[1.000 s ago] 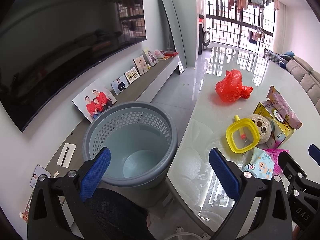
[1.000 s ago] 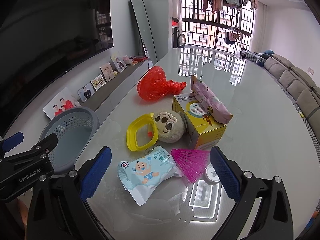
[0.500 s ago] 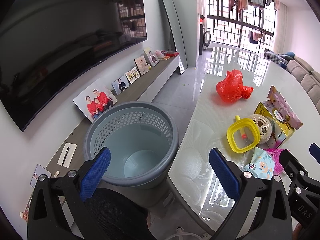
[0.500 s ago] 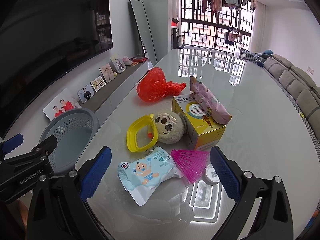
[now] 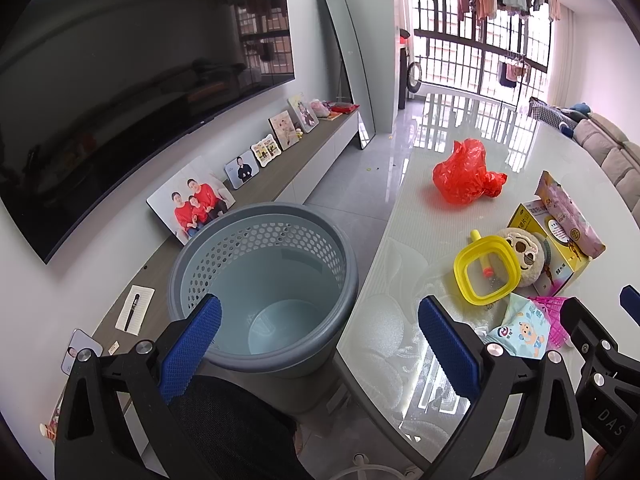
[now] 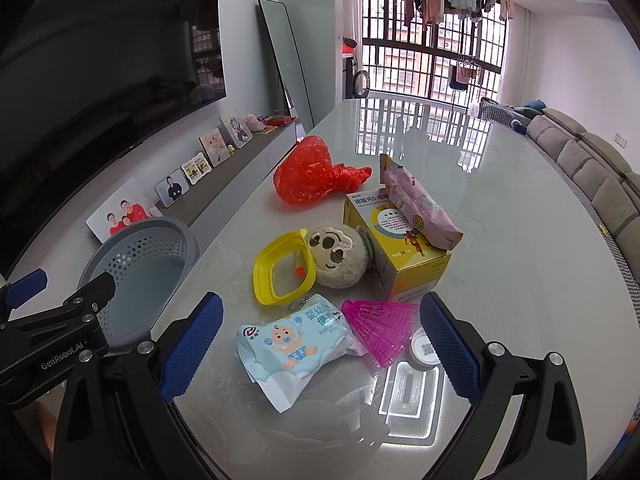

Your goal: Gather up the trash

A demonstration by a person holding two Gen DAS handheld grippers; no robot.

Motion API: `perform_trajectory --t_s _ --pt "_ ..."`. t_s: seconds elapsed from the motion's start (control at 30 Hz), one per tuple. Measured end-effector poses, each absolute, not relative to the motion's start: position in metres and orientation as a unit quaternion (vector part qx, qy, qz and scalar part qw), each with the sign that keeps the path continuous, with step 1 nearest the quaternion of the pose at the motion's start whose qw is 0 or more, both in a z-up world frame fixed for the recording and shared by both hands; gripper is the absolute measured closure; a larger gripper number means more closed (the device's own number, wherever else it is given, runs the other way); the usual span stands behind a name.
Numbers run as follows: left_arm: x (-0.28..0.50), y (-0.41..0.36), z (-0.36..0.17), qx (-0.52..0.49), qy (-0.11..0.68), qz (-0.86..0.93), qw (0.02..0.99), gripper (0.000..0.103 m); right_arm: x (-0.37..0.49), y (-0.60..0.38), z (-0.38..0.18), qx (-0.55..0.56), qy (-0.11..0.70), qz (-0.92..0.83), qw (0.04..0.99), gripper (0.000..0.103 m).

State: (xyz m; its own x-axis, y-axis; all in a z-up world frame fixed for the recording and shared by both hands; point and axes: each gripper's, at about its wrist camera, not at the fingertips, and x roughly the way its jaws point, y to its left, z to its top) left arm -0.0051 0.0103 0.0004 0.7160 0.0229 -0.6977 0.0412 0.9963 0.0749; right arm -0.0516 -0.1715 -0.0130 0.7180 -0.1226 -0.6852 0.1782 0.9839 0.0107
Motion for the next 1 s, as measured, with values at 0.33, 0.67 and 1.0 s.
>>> perform_trajectory --t_s 0.33,0.67,1.0 --pt "-0.0051 0.0108 0.0005 0.043 0.377 -0.005 0.925 0.006 -0.0517 -0.1714 -0.0133 0.038 0.367 -0.081 0.926 0.009" --pt "-0.0068 0.0121 0.0005 0.043 0.378 -0.005 0.925 0.006 -0.0515 -0.1720 -0.0135 0.041 0.368 -0.079 0.926 0.009" --pt "-0.0073 0.0128 0.0005 0.043 0.378 -0.005 0.925 0.006 -0.0507 -0.1703 -0.0140 0.042 0.369 -0.077 0.925 0.009"
